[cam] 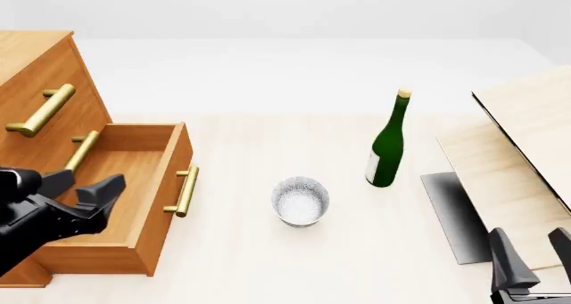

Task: Put the bowl in the bottom drawer of the cabinet and close it.

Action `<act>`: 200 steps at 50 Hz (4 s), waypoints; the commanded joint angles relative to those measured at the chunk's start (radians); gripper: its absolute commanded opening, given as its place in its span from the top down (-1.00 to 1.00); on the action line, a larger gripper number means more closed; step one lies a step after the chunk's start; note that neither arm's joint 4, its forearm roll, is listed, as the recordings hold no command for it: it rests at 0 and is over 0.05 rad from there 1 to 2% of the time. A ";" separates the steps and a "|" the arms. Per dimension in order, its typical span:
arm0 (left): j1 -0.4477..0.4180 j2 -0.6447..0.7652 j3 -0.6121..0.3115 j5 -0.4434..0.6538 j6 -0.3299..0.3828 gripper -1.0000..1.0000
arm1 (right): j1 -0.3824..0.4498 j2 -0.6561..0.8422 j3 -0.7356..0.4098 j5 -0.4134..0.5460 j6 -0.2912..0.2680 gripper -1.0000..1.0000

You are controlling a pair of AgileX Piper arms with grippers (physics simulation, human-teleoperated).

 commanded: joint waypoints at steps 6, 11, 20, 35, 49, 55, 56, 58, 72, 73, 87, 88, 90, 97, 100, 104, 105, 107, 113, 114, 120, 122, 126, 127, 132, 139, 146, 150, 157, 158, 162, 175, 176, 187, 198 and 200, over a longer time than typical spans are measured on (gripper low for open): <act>0.038 0.105 -0.013 0.011 -0.026 -1.00 | 0.000 0.000 0.000 0.000 0.000 -1.00; 0.060 0.130 -0.004 -0.004 -0.025 -1.00 | 0.000 0.000 0.000 0.000 0.000 -1.00; 0.067 0.154 0.005 -0.017 -0.021 -1.00 | 0.000 0.000 0.000 0.000 0.000 -1.00; 0.042 0.193 0.020 -0.039 -0.023 -1.00 | 0.000 0.000 0.000 0.000 0.000 -1.00; 0.022 0.247 0.031 -0.075 -0.031 -1.00 | 0.000 0.000 0.000 0.000 0.000 -1.00; 0.010 0.271 0.030 -0.088 -0.032 -1.00 | 0.000 0.000 0.000 0.000 0.000 -1.00; 0.009 0.274 0.030 -0.090 -0.032 -1.00 | 0.000 0.000 0.000 0.000 0.000 -1.00; 0.006 0.284 0.031 -0.097 -0.033 -1.00 | 0.000 0.000 0.000 0.000 0.000 -1.00; 0.002 0.337 0.040 -0.137 -0.029 -1.00 | 0.000 0.000 0.000 0.000 0.000 -1.00; 0.002 0.339 0.041 -0.140 -0.028 -1.00 | 0.000 0.000 0.000 0.000 0.000 -1.00; 0.008 0.382 0.061 -0.172 -0.015 -1.00 | 0.000 0.000 0.000 0.000 0.000 -1.00; 0.008 0.386 0.062 -0.175 -0.015 -1.00 | 0.000 0.000 0.000 0.000 0.000 -1.00; 0.007 0.391 0.065 -0.181 -0.013 -1.00 | 0.000 0.000 0.000 0.000 0.000 -1.00; -0.003 0.404 0.075 -0.192 -0.016 -1.00 | 0.000 0.000 0.000 0.000 0.000 -1.00; -0.002 0.411 0.078 -0.198 -0.013 -1.00 | 0.000 0.000 0.000 0.000 0.000 -1.00; -0.005 0.423 0.088 -0.209 -0.020 -1.00 | 0.000 0.000 0.000 0.000 0.000 -1.00; -0.005 0.424 0.088 -0.209 -0.020 -1.00 | 0.000 0.000 0.000 0.000 0.000 -1.00; -0.012 0.425 0.095 -0.214 -0.021 -1.00 | 0.000 0.000 0.000 0.000 0.000 -1.00; -0.017 0.437 0.096 -0.218 -0.028 -1.00 | 0.000 0.000 0.000 0.000 0.000 -1.00; -0.019 0.441 0.099 -0.222 -0.026 -1.00 | 0.000 0.000 0.000 0.000 0.000 -1.00; -0.030 0.455 0.108 -0.234 -0.033 -1.00 | 0.000 0.000 0.000 0.000 0.000 -1.00; -0.030 0.461 0.110 -0.237 -0.035 -1.00 | 0.000 0.000 0.000 0.000 0.000 -1.00; -0.031 0.474 0.113 -0.245 -0.038 -1.00 | 0.000 0.000 0.000 0.000 0.000 -1.00; -0.031 0.480 0.114 -0.249 -0.040 -1.00 | 0.000 0.000 0.000 0.000 0.000 -1.00; -0.039 0.499 0.115 -0.255 -0.052 -1.00 | 0.000 0.000 0.000 0.000 0.000 -1.00; -0.032 0.533 0.122 -0.276 -0.056 -1.00 | 0.000 0.000 0.000 0.000 0.000 -1.00; -0.038 0.556 0.126 -0.284 -0.074 -1.00 | 0.000 0.000 0.000 0.000 0.000 -1.00; -0.042 0.563 0.126 -0.284 -0.080 -1.00 | 0.000 0.000 0.000 0.000 0.000 -1.00; -0.051 0.568 0.129 -0.287 -0.085 -1.00 | 0.000 0.000 0.000 0.000 0.000 -1.00; -0.054 0.567 0.129 -0.286 -0.086 -1.00 | 0.000 0.000 0.000 0.000 0.000 -1.00; -0.057 0.553 0.129 -0.286 -0.074 -1.00 | 0.000 0.000 0.000 0.000 0.000 -1.00; -0.083 0.558 0.143 -0.298 -0.081 -1.00 | 0.000 0.000 0.000 0.000 0.000 -1.00; -0.086 0.557 0.143 -0.297 -0.083 -1.00 | 0.000 0.000 0.000 0.000 0.000 -1.00; -0.112 0.577 0.143 -0.311 -0.099 -1.00 | 0.000 0.000 0.000 0.000 0.000 -1.00; -0.135 0.609 0.144 -0.337 -0.116 -1.00 | 0.000 0.000 0.000 0.000 0.000 -1.00; -0.140 0.610 0.143 -0.339 -0.116 -1.00 | 0.000 0.000 0.000 0.000 0.000 -1.00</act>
